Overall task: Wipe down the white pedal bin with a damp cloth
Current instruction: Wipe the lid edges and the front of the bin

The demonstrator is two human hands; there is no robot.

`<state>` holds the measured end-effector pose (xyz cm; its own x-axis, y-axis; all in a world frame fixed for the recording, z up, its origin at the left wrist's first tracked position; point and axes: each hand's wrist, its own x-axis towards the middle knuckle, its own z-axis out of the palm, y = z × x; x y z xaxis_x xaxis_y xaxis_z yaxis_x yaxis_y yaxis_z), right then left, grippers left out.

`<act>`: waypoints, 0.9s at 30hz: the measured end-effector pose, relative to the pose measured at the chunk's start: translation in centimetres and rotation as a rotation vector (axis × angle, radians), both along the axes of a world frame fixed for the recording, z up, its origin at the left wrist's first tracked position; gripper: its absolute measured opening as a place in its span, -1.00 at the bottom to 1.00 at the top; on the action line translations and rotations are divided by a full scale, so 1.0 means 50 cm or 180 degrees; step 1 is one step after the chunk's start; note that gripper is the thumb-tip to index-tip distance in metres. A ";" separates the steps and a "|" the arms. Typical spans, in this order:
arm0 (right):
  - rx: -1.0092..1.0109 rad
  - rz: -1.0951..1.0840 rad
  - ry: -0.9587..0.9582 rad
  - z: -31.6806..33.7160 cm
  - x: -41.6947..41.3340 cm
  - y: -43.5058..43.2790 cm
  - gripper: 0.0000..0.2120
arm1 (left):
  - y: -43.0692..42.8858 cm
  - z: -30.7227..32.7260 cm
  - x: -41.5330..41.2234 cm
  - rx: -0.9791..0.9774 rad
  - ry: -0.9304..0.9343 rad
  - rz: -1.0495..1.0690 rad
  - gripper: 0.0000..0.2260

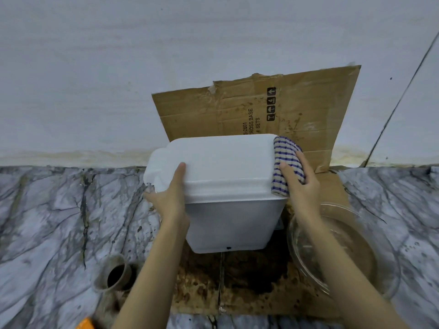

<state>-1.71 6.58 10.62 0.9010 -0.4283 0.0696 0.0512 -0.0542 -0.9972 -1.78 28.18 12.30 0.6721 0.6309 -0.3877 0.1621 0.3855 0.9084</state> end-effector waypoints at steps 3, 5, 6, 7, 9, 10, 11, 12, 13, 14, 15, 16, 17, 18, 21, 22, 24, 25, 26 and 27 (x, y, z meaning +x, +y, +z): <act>-0.0045 -0.0367 -0.0025 -0.005 -0.020 0.042 -0.44 | 0.036 0.000 0.011 0.0577 0.0033 -0.0014 0.06; 0.0260 -0.0612 -0.0089 -0.013 -0.031 0.075 -0.37 | 0.068 0.011 0.028 0.1363 0.0006 -0.0182 0.03; 0.0423 -0.0733 -0.0129 -0.014 -0.035 0.090 -0.35 | 0.083 0.019 0.040 0.1722 -0.0027 -0.0353 -0.01; 0.0566 -0.0852 -0.0164 -0.014 -0.038 0.105 -0.34 | 0.096 0.029 0.054 0.2026 -0.0036 -0.0584 -0.04; 0.0806 -0.1072 -0.0253 -0.012 -0.038 0.129 -0.34 | 0.117 0.044 0.081 0.2450 0.0114 -0.1137 -0.07; 0.0895 -0.1161 -0.0340 -0.012 -0.036 0.138 -0.34 | 0.124 0.049 0.094 0.2541 0.0253 -0.1419 -0.08; 0.0957 -0.1221 -0.0428 -0.010 -0.034 0.146 -0.34 | 0.128 0.054 0.103 0.2562 0.0397 -0.1667 -0.12; 0.0995 -0.1268 -0.0495 -0.008 -0.032 0.152 -0.35 | 0.131 0.056 0.110 0.2550 0.0517 -0.1834 -0.17; 0.1019 -0.1307 -0.0542 -0.007 -0.028 0.155 -0.35 | 0.132 0.058 0.114 0.2559 0.0583 -0.1903 -0.23; 0.1032 -0.1336 -0.0577 -0.007 -0.025 0.156 -0.36 | 0.132 0.057 0.116 0.2593 0.0601 -0.1899 -0.28; 0.1034 -0.1367 -0.0594 -0.006 -0.021 0.156 -0.36 | 0.132 0.058 0.116 0.2625 0.0575 -0.1857 -0.31; 0.1023 -0.1389 -0.0599 -0.005 -0.018 0.154 -0.36 | 0.132 0.057 0.115 0.2630 0.0532 -0.1807 -0.34; 0.1000 -0.1396 -0.0597 -0.004 -0.014 0.152 -0.37 | 0.132 0.055 0.113 0.2610 0.0500 -0.1765 -0.35; 0.0973 -0.1386 -0.0592 -0.002 -0.010 0.149 -0.37 | 0.132 0.054 0.111 0.2591 0.0485 -0.1725 -0.34; 0.0950 -0.1356 -0.0550 0.001 0.005 0.130 -0.39 | 0.124 0.049 0.101 0.2604 0.0464 -0.1640 -0.30; 0.0946 -0.1347 -0.0538 0.002 0.011 0.121 -0.39 | 0.120 0.047 0.095 0.2614 0.0439 -0.1599 -0.29; 0.0943 -0.1277 -0.0520 0.004 0.027 0.101 -0.40 | 0.106 0.044 0.082 0.2639 0.0405 -0.1538 -0.28; 0.0934 -0.1232 -0.0507 0.006 0.035 0.090 -0.41 | 0.099 0.041 0.078 0.2628 0.0411 -0.1521 -0.28; 0.0912 -0.1186 -0.0487 0.009 0.043 0.080 -0.42 | 0.092 0.039 0.072 0.2598 0.0420 -0.1506 -0.28; 0.0889 -0.1130 -0.0463 0.012 0.051 0.070 -0.44 | 0.085 0.037 0.065 0.2532 0.0451 -0.1501 -0.30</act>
<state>0.82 10.07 11.21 0.6850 -0.7282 0.0225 0.2182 0.1756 -0.9600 1.45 32.45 14.14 0.9056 0.4202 -0.0570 0.2729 -0.4747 0.8368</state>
